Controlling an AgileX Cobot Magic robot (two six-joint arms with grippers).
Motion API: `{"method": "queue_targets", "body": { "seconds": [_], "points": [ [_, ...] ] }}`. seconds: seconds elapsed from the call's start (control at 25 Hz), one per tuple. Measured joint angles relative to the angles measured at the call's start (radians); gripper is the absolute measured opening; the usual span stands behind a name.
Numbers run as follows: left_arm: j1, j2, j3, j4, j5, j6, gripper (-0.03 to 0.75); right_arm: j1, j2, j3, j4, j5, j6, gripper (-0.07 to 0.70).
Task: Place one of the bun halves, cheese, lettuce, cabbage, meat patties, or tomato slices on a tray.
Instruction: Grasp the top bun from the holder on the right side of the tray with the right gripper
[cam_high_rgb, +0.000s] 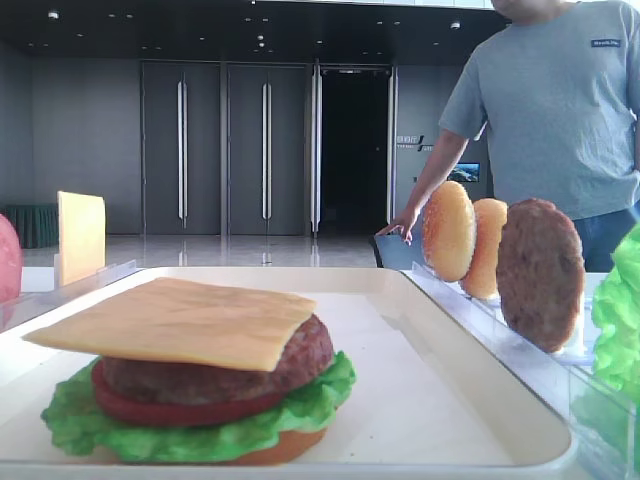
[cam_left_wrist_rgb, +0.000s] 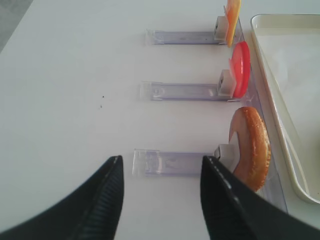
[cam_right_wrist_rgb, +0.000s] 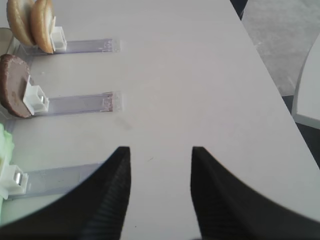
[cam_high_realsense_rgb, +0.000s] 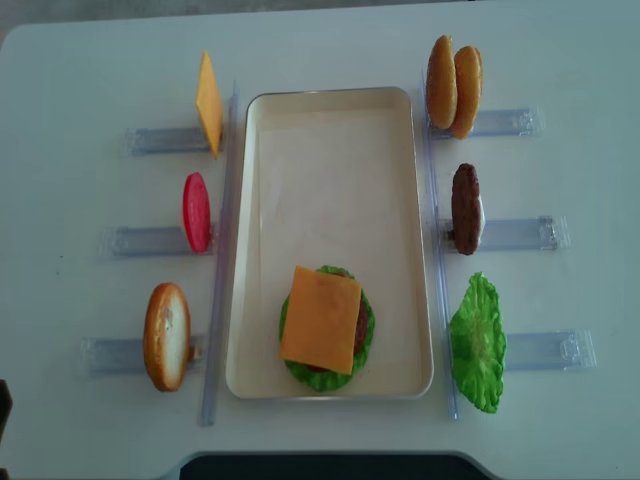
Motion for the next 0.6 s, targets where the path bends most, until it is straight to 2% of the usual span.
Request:
{"method": "queue_targets", "body": {
  "seconds": [0.44, 0.6],
  "points": [
    [0.000, 0.000, 0.000, 0.000, 0.000, 0.000, 0.373, 0.000, 0.013, -0.003, 0.011, 0.000, 0.000, 0.280],
    [0.000, 0.000, 0.000, 0.000, 0.000, 0.000, 0.338, 0.000, 0.217, -0.054, 0.043, -0.044, -0.017, 0.280]
  ]
}}
